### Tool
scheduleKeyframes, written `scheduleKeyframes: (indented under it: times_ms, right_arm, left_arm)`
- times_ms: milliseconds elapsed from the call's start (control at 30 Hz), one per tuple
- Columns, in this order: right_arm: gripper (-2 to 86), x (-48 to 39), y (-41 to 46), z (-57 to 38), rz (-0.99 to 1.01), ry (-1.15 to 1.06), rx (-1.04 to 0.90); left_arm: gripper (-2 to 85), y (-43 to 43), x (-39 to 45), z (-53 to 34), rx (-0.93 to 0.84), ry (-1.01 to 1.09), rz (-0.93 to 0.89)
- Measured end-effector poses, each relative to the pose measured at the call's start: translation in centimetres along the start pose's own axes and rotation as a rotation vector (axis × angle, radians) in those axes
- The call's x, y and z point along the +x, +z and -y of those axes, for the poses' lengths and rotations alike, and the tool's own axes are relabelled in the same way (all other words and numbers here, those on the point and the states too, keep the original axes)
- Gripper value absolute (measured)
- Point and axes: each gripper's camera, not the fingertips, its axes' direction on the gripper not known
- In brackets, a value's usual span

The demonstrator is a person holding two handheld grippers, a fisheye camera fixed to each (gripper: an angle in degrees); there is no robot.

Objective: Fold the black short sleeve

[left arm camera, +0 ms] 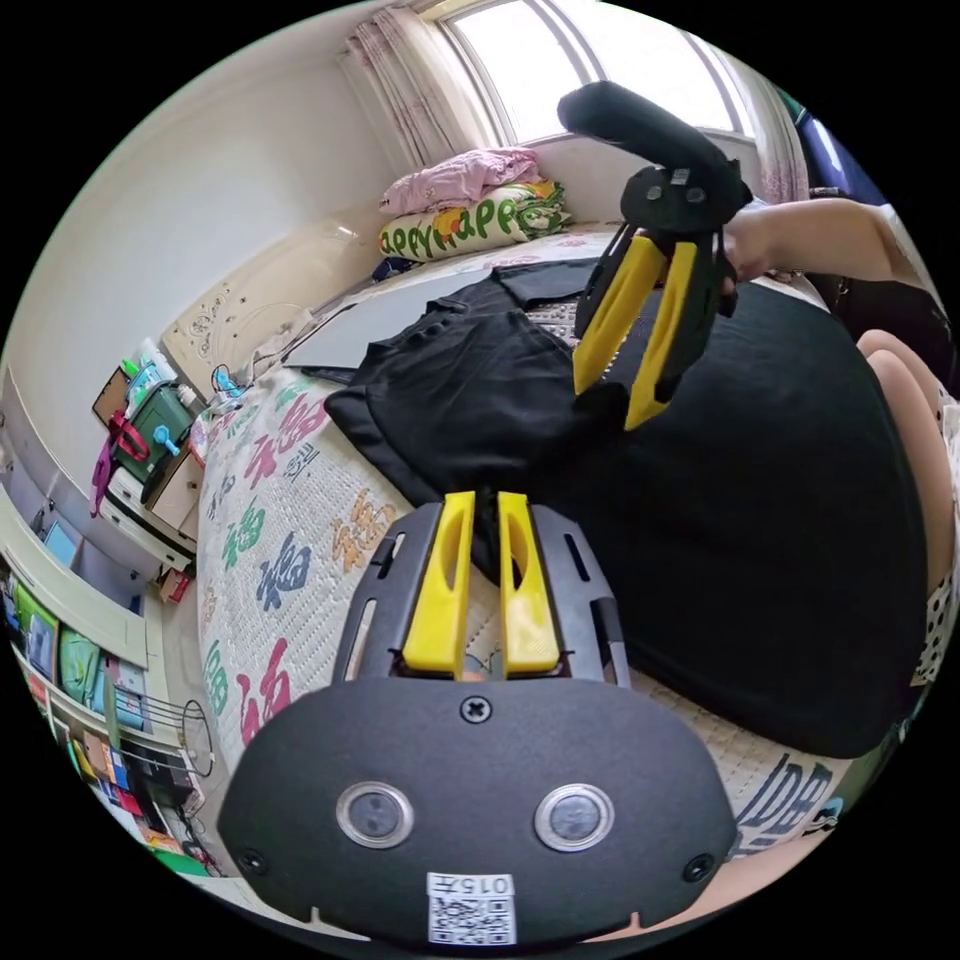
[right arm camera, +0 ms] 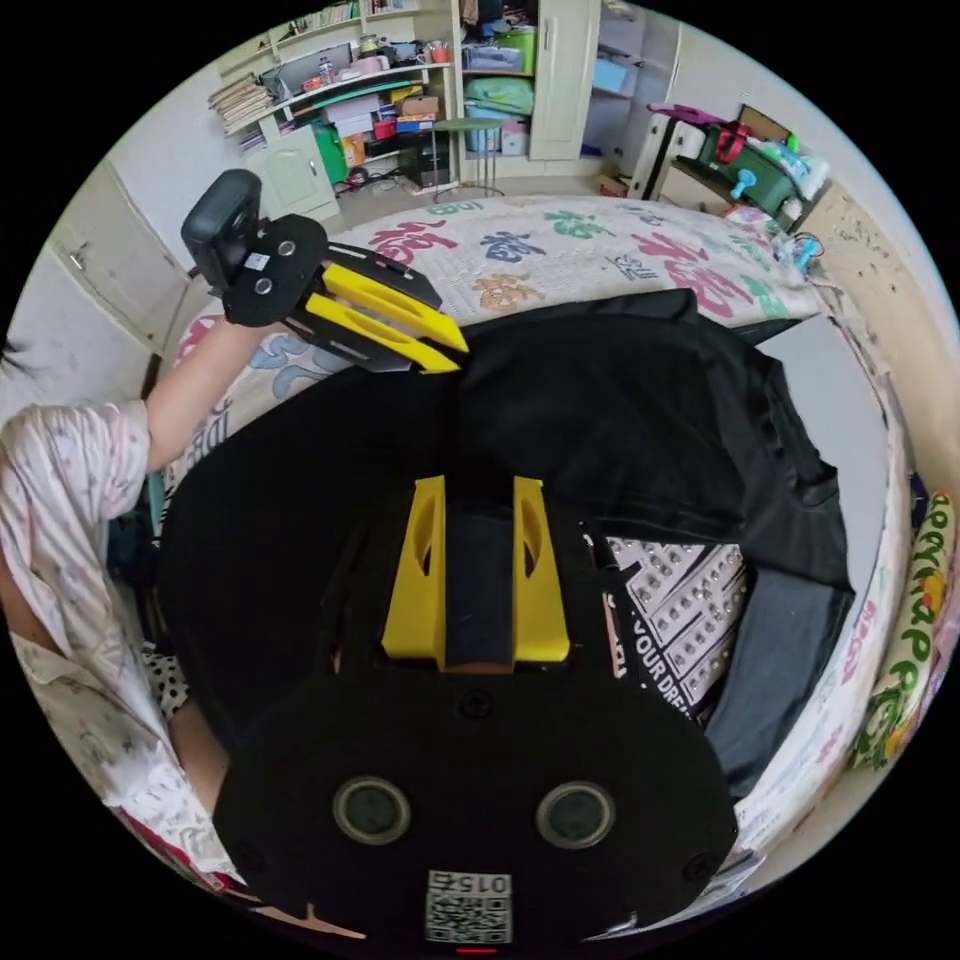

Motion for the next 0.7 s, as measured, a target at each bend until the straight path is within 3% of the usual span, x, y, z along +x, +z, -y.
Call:
scheduleKeyframes:
  times_ms: [267, 600, 700]
  right_arm:
    - [2.4, -3.0, -4.5, -2.1, -0.078, -0.007, -0.010]
    - [4.3, -2.3, -11.2, -3.4, 0.085, 0.069, 0.020]
    - [6.4, -0.7, -16.7, -5.6, -0.017, 0.127, 0.158]
  left_arm:
    - [1.8, 0.1, -1.9, -0.3, 0.007, -0.007, -0.037]
    - [3.3, 0.7, -4.8, 0.9, -0.013, 0.000, -0.041]
    - [5.9, -1.4, -8.7, -0.4, 0.125, -0.131, -0.088]
